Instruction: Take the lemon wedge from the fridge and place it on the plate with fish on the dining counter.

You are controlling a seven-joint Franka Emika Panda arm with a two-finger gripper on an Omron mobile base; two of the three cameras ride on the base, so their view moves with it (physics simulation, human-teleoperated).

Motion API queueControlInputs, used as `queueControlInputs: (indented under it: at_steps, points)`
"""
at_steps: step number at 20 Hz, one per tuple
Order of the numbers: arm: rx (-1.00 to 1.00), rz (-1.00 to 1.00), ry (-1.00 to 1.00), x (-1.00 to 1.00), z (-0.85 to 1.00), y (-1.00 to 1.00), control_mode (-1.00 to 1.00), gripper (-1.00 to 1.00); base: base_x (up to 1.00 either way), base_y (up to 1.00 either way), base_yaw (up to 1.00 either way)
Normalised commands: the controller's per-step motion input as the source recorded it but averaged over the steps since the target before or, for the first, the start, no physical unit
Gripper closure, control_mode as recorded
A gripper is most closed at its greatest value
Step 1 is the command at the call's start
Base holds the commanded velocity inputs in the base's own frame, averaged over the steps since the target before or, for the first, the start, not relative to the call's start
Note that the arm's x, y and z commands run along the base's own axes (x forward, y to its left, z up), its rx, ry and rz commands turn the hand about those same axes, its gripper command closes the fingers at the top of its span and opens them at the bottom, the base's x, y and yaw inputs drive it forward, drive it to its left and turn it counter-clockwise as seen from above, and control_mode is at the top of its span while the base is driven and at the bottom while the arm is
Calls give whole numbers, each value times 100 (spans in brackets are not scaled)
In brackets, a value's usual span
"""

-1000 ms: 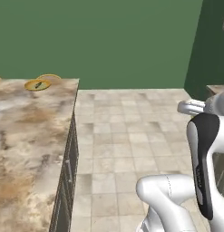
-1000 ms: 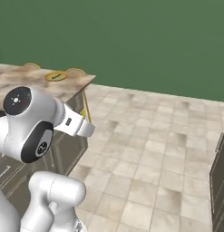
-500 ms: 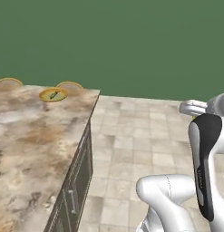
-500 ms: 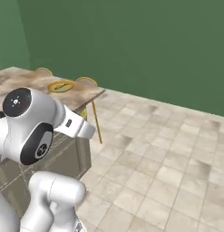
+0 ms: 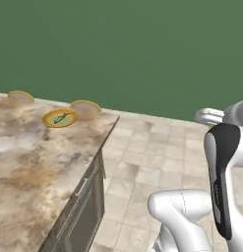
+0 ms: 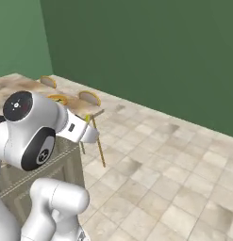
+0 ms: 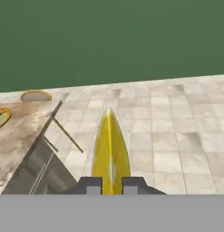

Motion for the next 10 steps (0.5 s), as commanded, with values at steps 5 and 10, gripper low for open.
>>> queueControlInputs:
  at_steps: [5,10]
  points:
    - [0,0,0,0,0,0,100,100,100,-32,55]
    - [0,0,0,0,0,0,100,100,91,-34,59]
